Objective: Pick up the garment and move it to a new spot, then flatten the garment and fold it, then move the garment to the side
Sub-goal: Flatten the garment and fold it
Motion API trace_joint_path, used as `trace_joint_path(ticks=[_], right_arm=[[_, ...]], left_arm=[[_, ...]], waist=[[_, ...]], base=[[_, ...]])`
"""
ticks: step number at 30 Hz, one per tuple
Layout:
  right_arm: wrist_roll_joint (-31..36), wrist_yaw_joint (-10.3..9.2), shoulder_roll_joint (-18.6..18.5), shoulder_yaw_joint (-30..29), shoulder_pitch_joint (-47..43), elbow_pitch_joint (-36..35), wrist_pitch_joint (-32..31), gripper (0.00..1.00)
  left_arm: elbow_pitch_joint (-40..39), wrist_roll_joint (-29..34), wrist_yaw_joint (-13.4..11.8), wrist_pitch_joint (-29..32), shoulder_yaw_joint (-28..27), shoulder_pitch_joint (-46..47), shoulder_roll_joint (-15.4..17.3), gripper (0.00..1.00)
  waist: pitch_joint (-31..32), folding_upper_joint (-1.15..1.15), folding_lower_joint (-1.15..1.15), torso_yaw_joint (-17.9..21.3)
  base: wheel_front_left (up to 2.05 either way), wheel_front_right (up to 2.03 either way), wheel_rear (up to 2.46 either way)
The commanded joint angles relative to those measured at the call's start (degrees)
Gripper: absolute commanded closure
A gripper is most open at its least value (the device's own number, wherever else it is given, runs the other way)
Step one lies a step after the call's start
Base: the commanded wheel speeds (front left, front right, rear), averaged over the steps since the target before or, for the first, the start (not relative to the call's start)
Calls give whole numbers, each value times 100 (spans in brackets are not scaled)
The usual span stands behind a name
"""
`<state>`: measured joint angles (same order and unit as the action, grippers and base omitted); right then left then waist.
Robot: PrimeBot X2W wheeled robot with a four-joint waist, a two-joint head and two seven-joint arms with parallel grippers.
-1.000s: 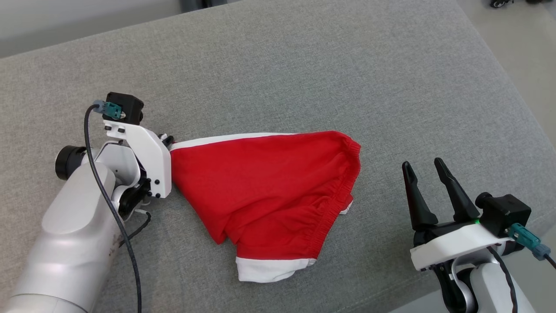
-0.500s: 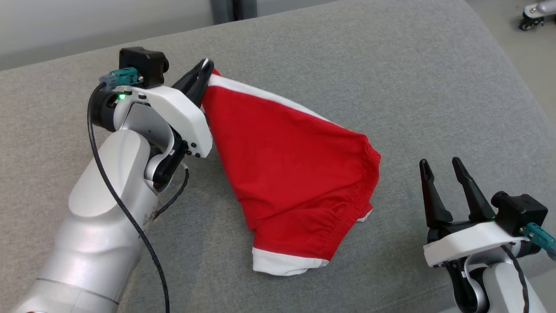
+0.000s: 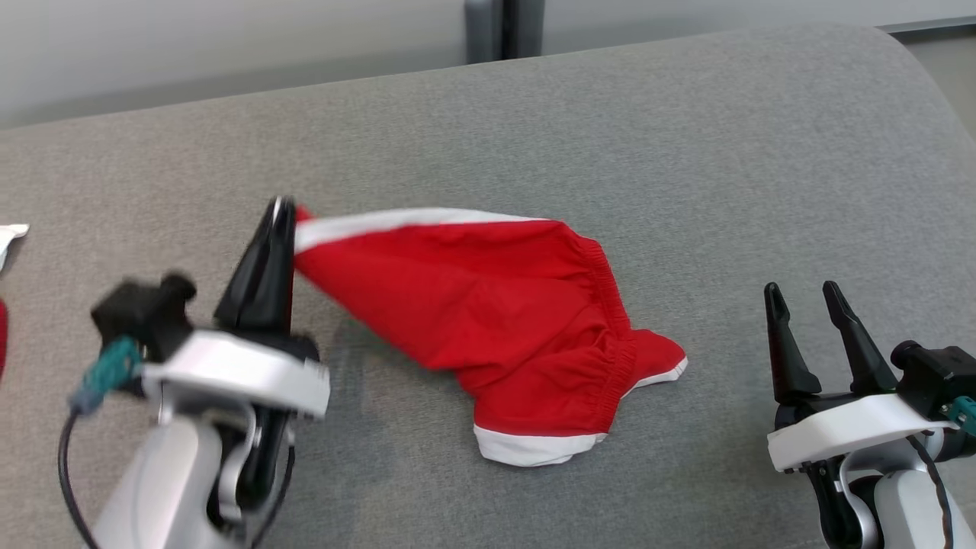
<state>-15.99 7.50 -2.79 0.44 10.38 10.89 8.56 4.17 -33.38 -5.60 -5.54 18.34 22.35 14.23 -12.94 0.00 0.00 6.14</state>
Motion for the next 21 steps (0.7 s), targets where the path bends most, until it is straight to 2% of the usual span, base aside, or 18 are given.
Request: trace_joint_path(ticks=[1,5,11,12,13,14,17,21], right_arm=[[27,-2,-28,-17,-27,-39,-28,0],[13,-2,-29,2,-30,-7,-112,0],[52,-2,-27,-18,-62,62,-195,0],[54,-2,-27,-31,-67,73,-194,0],[58,-2,-28,-42,-75,89,-204,0],[64,-2,-27,-45,-76,97,-219,0],[111,-2,-27,-76,-49,66,-217,0],[165,-2,-27,-130,-10,-24,-184,0]], left_arm=[[-166,-43,-106,-62,-57,-302,49,100],[-248,-208,-354,-295,-179,-1271,-53,100],[269,-334,-313,-629,-203,-1673,-265,100],[360,-377,-308,-660,-199,-1692,-326,96],[445,-360,-318,-686,-193,-1703,-345,59],[516,-334,-331,-719,-201,-1703,-340,0],[648,-244,-290,-815,-231,-1630,-350,0],[597,124,-381,-930,-327,-1537,-244,0]], waist=[[-2,0,0,-71],[-17,0,0,-160],[25,0,0,-226],[37,0,0,-237],[58,0,0,-248],[74,0,0,-251],[115,0,0,-276],[175,0,0,-333]], base=[[0,0,0],[0,0,0],[0,0,0],[0,0,0],[0,0,0],[0,0,0],[0,0,0],[0,0,0]])
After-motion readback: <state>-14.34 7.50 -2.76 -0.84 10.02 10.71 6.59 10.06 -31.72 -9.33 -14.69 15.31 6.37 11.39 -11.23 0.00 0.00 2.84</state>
